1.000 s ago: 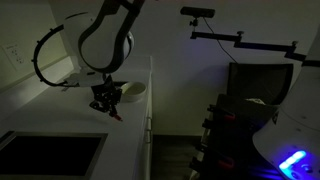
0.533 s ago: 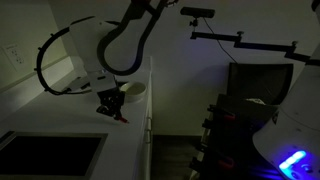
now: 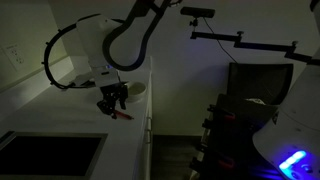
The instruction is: Take the pen out of the bowl
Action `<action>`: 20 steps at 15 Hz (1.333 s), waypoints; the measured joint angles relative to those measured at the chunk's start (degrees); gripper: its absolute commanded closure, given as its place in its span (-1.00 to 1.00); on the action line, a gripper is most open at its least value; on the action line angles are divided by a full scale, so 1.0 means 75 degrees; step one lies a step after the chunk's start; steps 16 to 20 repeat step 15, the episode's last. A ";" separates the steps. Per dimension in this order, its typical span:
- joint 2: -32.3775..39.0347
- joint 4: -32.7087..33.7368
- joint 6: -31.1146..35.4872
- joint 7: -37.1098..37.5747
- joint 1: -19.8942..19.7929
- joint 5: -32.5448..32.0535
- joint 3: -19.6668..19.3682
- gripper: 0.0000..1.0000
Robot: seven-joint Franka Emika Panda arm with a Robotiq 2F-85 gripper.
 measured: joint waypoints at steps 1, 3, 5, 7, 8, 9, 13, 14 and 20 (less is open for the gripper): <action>-0.0003 0.0000 0.0004 0.0002 -0.0121 0.0037 0.0110 -1.00; -0.0053 0.0000 0.0010 0.0010 -0.0440 0.0471 0.0363 -1.00; -0.0203 -0.0001 -0.0015 0.0082 -0.0747 0.1041 0.0524 -1.00; -0.0586 -0.0003 -0.0009 0.0128 -0.0533 0.2074 0.0106 -1.00; -0.0827 -0.0008 -0.0022 0.0142 -0.0298 0.2583 -0.0208 -1.00; -0.1072 -0.0019 -0.0053 0.0202 0.0004 0.3050 -0.0546 -1.00; -0.1901 -0.0139 -0.0641 0.1103 0.1236 0.4292 -0.1737 -1.00; -0.2071 -0.0184 -0.0808 0.1445 0.1507 0.4449 -0.1992 -1.00; -0.2216 -0.0226 -0.0936 0.1807 0.1743 0.4539 -0.2228 -1.00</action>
